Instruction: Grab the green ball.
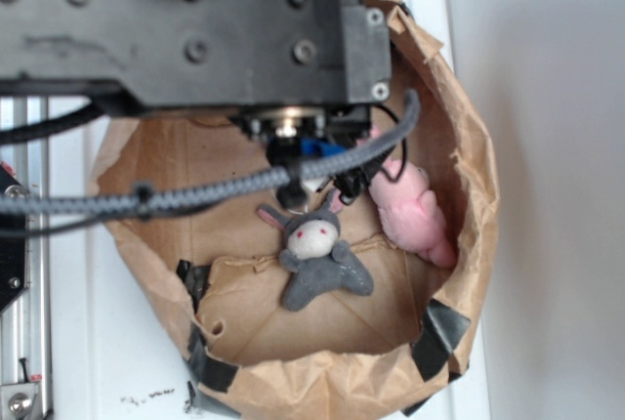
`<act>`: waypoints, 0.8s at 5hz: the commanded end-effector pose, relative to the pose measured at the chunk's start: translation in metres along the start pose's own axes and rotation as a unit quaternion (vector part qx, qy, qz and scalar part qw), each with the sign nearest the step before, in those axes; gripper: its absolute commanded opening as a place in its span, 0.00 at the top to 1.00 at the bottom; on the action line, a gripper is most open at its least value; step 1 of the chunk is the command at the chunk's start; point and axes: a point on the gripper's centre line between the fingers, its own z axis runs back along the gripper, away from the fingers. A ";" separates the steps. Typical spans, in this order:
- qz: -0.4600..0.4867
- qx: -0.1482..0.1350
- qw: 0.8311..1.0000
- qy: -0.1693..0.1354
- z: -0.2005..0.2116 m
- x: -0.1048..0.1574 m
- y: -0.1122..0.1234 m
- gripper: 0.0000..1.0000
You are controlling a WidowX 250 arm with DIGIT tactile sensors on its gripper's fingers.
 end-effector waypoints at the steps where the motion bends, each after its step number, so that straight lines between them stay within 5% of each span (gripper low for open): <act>1: 0.011 -0.013 1.000 -0.018 0.012 0.014 0.009 0.00; 2: 0.011 -0.013 1.000 -0.018 0.012 0.014 0.009 0.00; 4: 0.158 -0.048 0.986 0.013 -0.027 0.013 -0.007 0.00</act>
